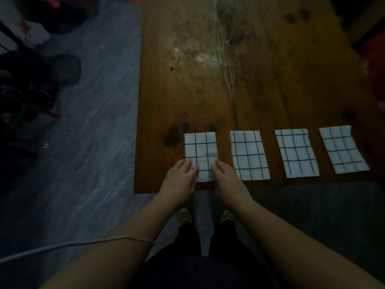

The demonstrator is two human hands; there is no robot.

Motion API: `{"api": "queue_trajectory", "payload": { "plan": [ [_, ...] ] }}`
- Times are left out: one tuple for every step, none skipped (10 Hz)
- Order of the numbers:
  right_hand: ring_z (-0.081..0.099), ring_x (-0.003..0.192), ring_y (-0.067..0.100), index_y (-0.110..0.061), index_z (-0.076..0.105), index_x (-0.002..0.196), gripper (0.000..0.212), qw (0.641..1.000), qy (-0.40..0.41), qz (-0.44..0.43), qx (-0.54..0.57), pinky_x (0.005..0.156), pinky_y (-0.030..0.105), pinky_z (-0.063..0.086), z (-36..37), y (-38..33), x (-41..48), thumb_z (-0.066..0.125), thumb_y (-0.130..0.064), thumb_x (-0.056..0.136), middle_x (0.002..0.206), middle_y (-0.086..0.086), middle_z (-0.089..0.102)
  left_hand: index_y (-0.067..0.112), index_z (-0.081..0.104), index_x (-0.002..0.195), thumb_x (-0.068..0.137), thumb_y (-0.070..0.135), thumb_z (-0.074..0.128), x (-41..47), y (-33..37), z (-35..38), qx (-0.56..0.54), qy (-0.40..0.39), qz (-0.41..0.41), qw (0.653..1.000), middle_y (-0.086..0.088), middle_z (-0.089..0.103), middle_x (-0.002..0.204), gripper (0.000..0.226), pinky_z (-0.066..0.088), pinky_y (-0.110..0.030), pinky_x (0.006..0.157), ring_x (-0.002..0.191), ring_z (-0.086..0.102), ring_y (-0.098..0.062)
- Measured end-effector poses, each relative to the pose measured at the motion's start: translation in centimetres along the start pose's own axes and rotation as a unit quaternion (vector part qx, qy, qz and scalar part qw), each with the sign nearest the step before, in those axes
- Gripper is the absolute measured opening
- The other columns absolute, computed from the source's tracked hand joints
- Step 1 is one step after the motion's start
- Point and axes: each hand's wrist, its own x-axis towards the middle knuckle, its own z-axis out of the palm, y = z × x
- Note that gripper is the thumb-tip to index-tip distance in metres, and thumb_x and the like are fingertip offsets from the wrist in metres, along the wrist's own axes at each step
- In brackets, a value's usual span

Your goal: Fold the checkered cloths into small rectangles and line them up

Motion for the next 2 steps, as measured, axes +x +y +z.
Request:
{"api": "queue_trajectory", "payload": {
  "plan": [
    [0.011, 0.155, 0.018, -0.027, 0.025, 0.158, 0.076, 1.0, -0.013, 0.004, 0.002, 0.124, 0.043, 0.014, 0.16, 0.03, -0.24, 0.064, -0.018, 0.093, 0.168, -0.001, 0.016, 0.031, 0.015, 0.162, 0.103, 0.037, 0.052, -0.11, -0.29, -0.21, -0.005, -0.031, 0.006, 0.999, -0.004, 0.006, 0.172, 0.07, 0.011, -0.048, 0.127, 0.158, 0.003, -0.027],
    [0.01, 0.155, 0.019, -0.026, 0.023, 0.158, 0.075, 1.0, -0.005, 0.009, 0.02, 0.124, 0.043, 0.013, -0.48, -0.16, -1.09, 0.062, -0.021, 0.095, 0.168, -0.001, 0.016, 0.031, 0.012, 0.163, 0.103, 0.036, 0.052, -0.32, -0.35, -0.81, -0.029, -0.037, -0.01, 0.999, -0.004, 0.002, 0.172, 0.072, 0.01, -0.049, 0.127, 0.158, 0.001, -0.028]
  ]
}}
